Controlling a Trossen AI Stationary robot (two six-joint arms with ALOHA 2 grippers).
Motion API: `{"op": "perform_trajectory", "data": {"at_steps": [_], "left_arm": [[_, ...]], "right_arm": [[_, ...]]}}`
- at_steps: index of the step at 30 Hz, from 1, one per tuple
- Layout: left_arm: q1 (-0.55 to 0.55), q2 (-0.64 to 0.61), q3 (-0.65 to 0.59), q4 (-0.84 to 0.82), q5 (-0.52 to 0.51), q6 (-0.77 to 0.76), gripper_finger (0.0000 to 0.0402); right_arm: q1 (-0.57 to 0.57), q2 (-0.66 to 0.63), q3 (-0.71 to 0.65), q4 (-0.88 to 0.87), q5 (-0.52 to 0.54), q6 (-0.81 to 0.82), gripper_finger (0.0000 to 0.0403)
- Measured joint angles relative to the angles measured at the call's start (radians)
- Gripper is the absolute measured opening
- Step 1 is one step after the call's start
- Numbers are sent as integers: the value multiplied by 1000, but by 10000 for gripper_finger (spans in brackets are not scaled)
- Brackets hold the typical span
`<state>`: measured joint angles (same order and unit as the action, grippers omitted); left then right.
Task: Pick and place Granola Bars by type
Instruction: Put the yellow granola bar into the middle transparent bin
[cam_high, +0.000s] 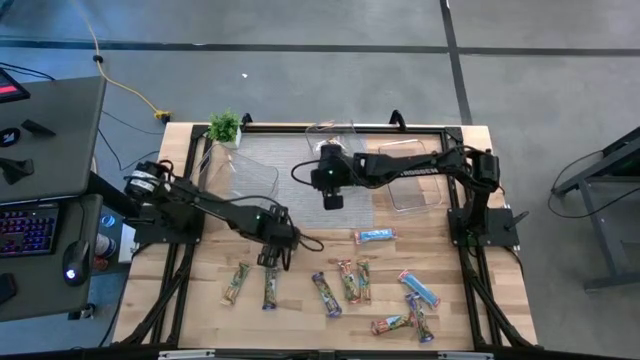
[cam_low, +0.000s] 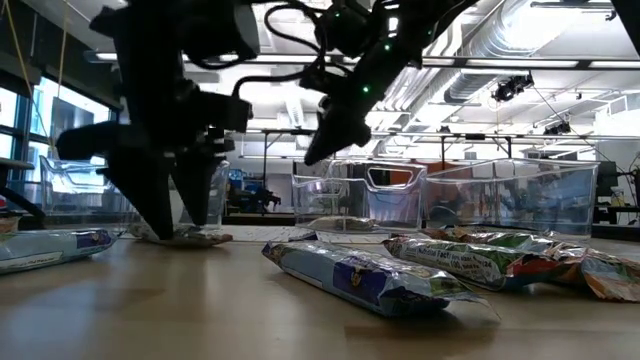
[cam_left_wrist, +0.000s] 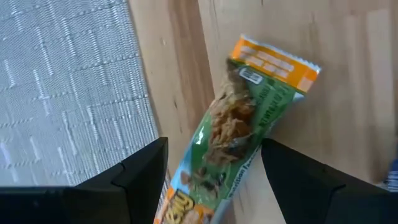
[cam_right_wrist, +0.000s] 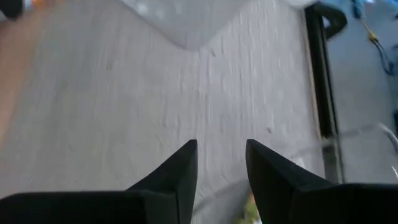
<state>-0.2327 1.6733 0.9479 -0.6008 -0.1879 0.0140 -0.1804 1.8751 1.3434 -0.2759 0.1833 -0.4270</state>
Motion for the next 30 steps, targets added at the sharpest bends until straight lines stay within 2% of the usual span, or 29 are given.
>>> {"op": "perform_trajectory", "data": {"at_steps": [5, 10, 15, 19, 23, 28, 30], "left_arm": [[54, -1, -36, 62, 64, 40, 248], [96, 0, -37, 67, 175, 32, 194], [133, 0, -37, 87, 144, 0, 127], [157, 2, -8, 79, 130, -19, 101], [172, 2, 83, 75, 69, -15, 97], [198, 2, 232, 73, -142, 79, 96], [217, 2, 294, 67, -196, 131, 96]], "right_arm": [[26, -1, 2, -62, 94, 14, 119], [69, -13, 2, -153, 220, 53, 119], [124, -69, 1, -253, 235, 162, 118], [172, -137, 1, -279, 238, 174, 118], [208, -227, 1, -323, 262, 206, 118], [243, -359, 1, -480, 307, 318, 118], [253, -412, 1, -531, 325, 374, 118]]}}
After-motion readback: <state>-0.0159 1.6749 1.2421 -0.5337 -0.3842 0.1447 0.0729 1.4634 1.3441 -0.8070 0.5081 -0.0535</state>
